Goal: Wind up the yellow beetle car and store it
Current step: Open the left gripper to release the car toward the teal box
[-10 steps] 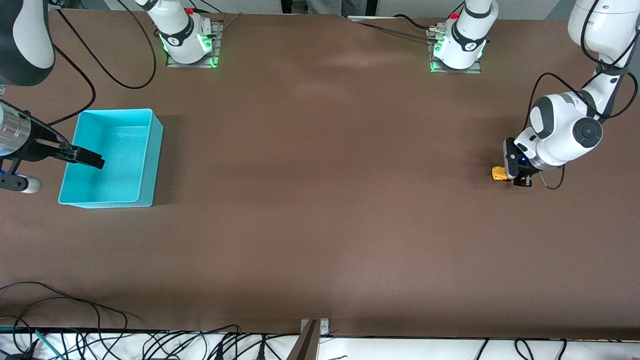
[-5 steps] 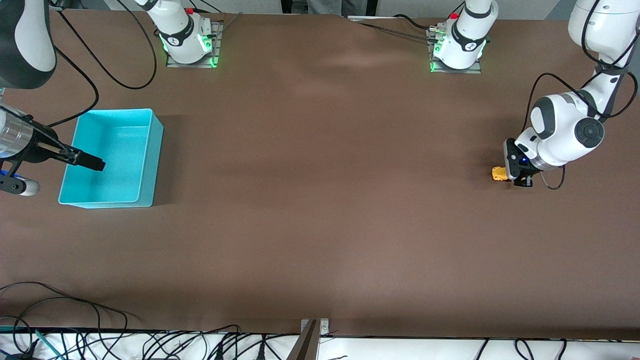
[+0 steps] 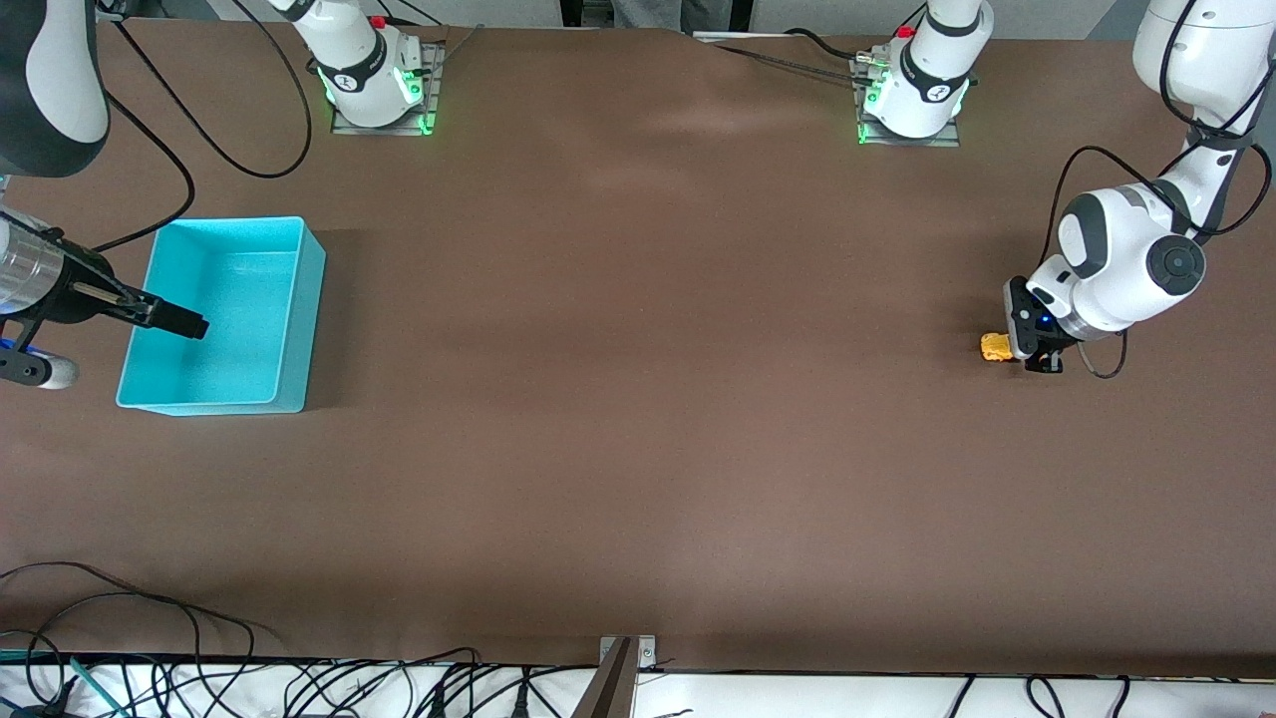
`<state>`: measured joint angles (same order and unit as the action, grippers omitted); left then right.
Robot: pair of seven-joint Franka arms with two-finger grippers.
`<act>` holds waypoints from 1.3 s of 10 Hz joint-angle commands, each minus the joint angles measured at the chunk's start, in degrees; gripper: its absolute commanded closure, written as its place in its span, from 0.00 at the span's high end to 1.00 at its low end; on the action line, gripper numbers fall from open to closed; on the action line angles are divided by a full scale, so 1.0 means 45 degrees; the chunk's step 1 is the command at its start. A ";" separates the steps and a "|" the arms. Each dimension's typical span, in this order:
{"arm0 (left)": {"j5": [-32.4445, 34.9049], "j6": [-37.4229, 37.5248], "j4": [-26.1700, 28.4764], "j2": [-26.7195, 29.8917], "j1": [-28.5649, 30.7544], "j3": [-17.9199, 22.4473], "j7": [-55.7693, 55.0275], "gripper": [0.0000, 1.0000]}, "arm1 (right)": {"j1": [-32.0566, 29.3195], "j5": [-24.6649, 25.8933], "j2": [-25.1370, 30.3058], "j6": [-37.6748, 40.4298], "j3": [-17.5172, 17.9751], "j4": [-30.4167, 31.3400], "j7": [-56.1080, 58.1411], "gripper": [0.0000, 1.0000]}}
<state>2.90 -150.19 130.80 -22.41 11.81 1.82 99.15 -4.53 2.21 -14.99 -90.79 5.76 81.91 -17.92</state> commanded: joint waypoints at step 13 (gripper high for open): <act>-0.0352 0.0699 -0.0338 0.1949 -0.0144 0.0026 -0.0236 1.00 | -0.0049 0.0017 0.0266 0.0117 -0.0284 0.0216 0.2316 1.00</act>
<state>2.45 -148.00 127.23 -17.22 11.57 1.85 98.00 -4.58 2.21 -14.66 -90.73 4.71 82.08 -10.70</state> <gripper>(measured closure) 0.000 0.000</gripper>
